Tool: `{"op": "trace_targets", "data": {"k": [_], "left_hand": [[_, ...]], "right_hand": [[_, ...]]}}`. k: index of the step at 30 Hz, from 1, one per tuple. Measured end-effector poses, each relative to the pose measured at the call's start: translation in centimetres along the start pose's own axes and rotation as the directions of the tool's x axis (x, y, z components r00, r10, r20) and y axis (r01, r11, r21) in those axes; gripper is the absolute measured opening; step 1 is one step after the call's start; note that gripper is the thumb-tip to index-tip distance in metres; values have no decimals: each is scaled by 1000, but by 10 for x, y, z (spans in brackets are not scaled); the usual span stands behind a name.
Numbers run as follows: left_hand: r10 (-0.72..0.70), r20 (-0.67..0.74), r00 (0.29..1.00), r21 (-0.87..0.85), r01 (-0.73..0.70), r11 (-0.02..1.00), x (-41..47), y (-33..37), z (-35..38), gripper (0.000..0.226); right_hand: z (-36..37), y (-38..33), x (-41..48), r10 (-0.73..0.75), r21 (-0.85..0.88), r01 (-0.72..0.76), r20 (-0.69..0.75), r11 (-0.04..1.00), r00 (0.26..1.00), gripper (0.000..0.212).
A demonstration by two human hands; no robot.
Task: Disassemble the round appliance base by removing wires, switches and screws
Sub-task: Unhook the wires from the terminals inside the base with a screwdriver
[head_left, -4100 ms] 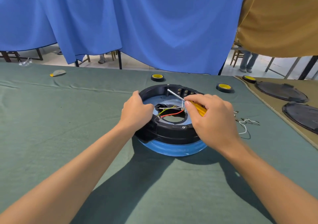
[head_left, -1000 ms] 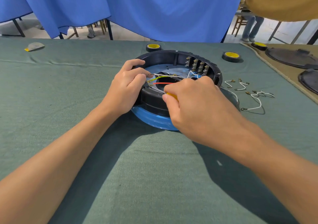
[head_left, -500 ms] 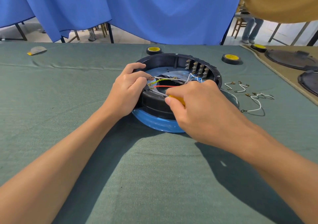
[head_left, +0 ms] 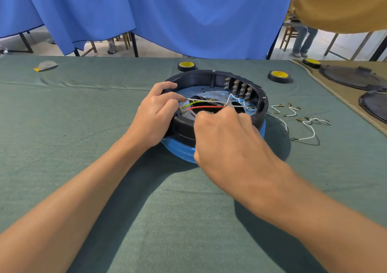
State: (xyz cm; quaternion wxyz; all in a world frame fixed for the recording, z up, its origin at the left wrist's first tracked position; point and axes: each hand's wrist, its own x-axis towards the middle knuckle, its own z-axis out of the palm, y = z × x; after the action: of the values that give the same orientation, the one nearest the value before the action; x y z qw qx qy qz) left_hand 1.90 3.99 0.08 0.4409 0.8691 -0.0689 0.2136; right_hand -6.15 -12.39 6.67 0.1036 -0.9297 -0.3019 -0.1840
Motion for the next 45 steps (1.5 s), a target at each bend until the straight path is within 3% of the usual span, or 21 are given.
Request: {"op": "trace_targets", "data": {"k": [9, 19, 33, 45], "left_hand": [[8, 7, 1000, 10, -8, 1000, -1, 1, -1, 34], [11, 1, 1000, -1, -11, 1000, 0, -1, 0, 33], [-6, 5, 1000, 16, 6, 1000, -1, 1, -1, 34], [-14, -10, 1000, 22, 14, 1000, -2, 4, 0, 35]], "right_hand": [[2, 23, -1, 26, 56, -30, 71, 998, 997, 40], [-7, 32, 1, -1, 231, -25, 111, 973, 994, 47], [-2, 35, 6, 35, 224, -66, 139, 972, 990, 46], [8, 11, 2, 1, 65, -3, 22, 998, 1000, 28]]}}
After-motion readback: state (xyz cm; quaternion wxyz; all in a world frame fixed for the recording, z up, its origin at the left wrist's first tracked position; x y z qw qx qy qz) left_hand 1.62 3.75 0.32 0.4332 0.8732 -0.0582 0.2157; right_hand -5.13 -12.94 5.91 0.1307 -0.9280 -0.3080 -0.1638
